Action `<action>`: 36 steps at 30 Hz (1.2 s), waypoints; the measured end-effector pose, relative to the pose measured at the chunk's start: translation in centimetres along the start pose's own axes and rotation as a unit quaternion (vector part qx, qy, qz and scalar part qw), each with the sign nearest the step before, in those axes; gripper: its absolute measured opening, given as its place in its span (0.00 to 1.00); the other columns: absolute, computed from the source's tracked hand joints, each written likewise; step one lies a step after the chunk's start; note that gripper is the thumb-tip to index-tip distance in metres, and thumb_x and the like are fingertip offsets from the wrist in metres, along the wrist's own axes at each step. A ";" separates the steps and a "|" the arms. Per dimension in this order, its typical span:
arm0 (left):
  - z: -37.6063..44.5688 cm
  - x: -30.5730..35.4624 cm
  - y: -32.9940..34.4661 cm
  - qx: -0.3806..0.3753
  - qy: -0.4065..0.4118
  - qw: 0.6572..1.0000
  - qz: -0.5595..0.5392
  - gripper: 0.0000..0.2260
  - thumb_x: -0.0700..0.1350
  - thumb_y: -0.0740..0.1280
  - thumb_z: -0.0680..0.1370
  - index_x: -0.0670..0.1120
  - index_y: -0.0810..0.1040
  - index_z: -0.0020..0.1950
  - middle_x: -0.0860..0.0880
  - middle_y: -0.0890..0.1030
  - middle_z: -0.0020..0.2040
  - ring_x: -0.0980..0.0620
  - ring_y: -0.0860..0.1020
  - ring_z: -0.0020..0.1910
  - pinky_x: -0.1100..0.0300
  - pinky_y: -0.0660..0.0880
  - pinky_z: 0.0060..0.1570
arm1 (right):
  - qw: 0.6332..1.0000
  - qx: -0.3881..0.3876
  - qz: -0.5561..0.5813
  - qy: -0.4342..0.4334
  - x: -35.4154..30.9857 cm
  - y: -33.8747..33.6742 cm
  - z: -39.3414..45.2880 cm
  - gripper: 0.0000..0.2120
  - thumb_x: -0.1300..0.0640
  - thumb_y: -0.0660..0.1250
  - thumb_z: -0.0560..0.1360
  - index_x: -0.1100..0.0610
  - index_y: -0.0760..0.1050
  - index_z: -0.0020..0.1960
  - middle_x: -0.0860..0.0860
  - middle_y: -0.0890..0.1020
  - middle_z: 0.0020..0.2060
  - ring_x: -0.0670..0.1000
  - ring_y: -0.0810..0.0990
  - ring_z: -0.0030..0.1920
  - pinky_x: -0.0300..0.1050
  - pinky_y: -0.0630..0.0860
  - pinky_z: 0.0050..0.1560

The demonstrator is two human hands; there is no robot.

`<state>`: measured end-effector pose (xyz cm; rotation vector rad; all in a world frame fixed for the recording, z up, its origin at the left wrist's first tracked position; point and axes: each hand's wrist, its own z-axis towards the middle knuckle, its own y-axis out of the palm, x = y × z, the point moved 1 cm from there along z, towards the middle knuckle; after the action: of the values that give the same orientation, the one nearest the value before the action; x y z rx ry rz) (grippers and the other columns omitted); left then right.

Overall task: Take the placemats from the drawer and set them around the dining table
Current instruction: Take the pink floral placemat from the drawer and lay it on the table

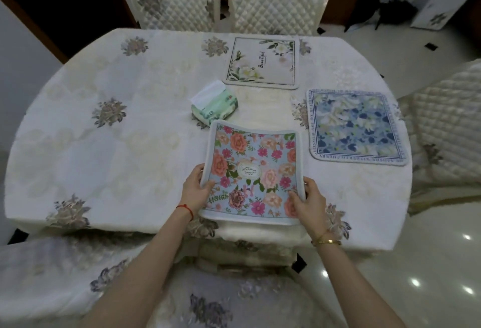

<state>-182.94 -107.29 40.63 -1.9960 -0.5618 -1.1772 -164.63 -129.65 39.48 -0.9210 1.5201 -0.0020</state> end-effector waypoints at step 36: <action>1.3 -4.9 1.7 0.065 0.011 0.995 0.070 0.30 0.41 0.71 0.74 0.47 0.65 0.74 0.48 0.75 0.66 0.53 0.76 0.58 0.68 0.72 0.54 | 0.991 0.049 -0.121 -0.040 4.8 1.3 0.7 0.23 0.53 0.72 0.73 0.57 0.71 0.65 0.52 0.76 0.55 0.51 0.74 0.55 0.53 0.75 0.57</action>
<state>-183.48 -107.36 35.33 -1.8781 -0.4676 -1.0511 -164.20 -131.02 34.64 -1.0091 1.3145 -0.2103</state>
